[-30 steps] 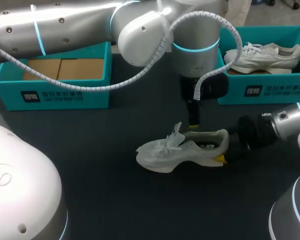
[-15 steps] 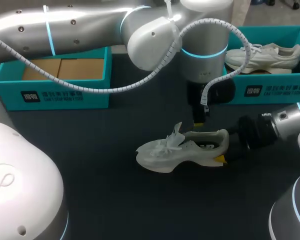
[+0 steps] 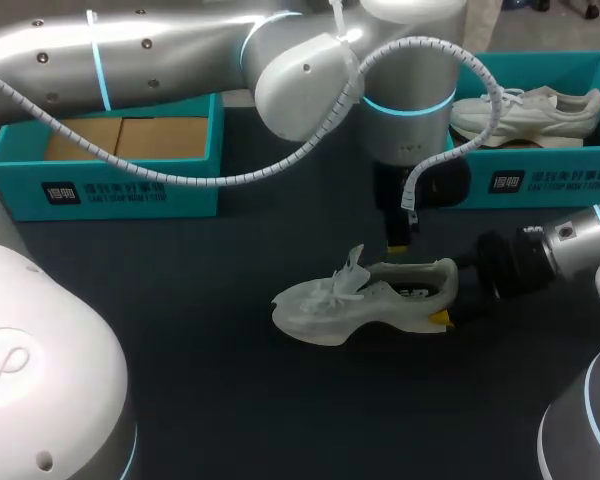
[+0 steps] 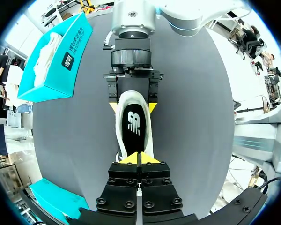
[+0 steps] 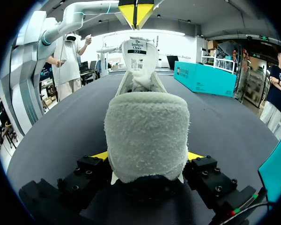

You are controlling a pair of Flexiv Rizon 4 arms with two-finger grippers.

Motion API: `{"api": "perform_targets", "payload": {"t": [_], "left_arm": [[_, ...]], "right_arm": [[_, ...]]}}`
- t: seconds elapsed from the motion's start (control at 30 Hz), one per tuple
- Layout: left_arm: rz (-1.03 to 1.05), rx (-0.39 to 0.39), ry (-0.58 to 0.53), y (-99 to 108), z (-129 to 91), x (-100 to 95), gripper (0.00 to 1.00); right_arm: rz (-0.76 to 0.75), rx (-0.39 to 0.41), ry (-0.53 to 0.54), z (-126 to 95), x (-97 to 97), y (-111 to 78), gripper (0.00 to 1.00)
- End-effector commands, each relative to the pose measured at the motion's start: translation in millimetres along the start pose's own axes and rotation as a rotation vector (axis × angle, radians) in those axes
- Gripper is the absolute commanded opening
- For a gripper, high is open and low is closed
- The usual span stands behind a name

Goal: Take the shoe out of the shoebox, open the shoe tongue, remove and reinsert the insole, then place the shoe into the shoebox

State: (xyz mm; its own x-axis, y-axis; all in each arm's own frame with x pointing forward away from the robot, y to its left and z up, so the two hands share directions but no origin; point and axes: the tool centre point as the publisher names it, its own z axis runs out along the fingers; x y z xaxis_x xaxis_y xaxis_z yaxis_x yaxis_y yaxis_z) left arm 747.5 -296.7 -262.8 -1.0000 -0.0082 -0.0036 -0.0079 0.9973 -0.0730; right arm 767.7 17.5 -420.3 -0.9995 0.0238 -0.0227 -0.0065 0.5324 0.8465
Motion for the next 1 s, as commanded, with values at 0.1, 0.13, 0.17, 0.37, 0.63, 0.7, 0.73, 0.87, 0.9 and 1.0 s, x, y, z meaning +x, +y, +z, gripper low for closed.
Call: {"api": "perform_targets", "payload": {"t": [0.1, 0.13, 0.17, 0.37, 0.63, 0.7, 0.73, 0.87, 0.9, 1.0], "left_arm": [[0.000, 0.000, 0.000, 0, 0, -0.1, 0.00], [0.023, 0.007, 0.011, -1, 2, -0.7, 0.00], [0.026, 0.011, 0.014, -2, 5, -2.6, 0.00], [0.054, 0.027, 0.038, -12, 23, -5.8, 0.00], [0.100, 0.008, 0.067, -28, 53, -16.7, 0.00], [0.109, 0.001, 0.070, -32, 59, -17.7, 0.00], [0.113, 0.001, 0.074, -34, 62, -18.4, 0.00], [0.129, -0.006, 0.085, -41, 76, -19.5, 0.00], [0.132, -0.006, 0.086, -42, 79, -19.0, 0.00], [0.141, -0.013, 0.101, -44, 90, -17.7, 0.00]], "right_arm": [[0.001, 0.005, -0.001, 3, -0.2, -1.0, 0.00], [0.001, 0.005, -0.001, 3, -0.2, -1.0, 0.00], [0.001, 0.005, -0.001, 3, -0.2, -1.0, 0.00], [0.001, 0.005, -0.001, 3, -0.2, -1.0, 0.00], [0.001, 0.005, -0.001, 3, -0.2, -1.0, 0.00], [0.001, 0.005, -0.001, 3, -0.2, -1.0, 0.00], [0.001, 0.005, -0.001, 3, -0.2, -1.0, 0.00], [0.001, 0.005, -0.001, 3, -0.2, -1.0, 0.00], [0.001, 0.005, -0.001, 3, -0.2, -1.0, 0.00], [0.001, 0.005, -0.001, 3, -0.2, -1.0, 0.00]]}}
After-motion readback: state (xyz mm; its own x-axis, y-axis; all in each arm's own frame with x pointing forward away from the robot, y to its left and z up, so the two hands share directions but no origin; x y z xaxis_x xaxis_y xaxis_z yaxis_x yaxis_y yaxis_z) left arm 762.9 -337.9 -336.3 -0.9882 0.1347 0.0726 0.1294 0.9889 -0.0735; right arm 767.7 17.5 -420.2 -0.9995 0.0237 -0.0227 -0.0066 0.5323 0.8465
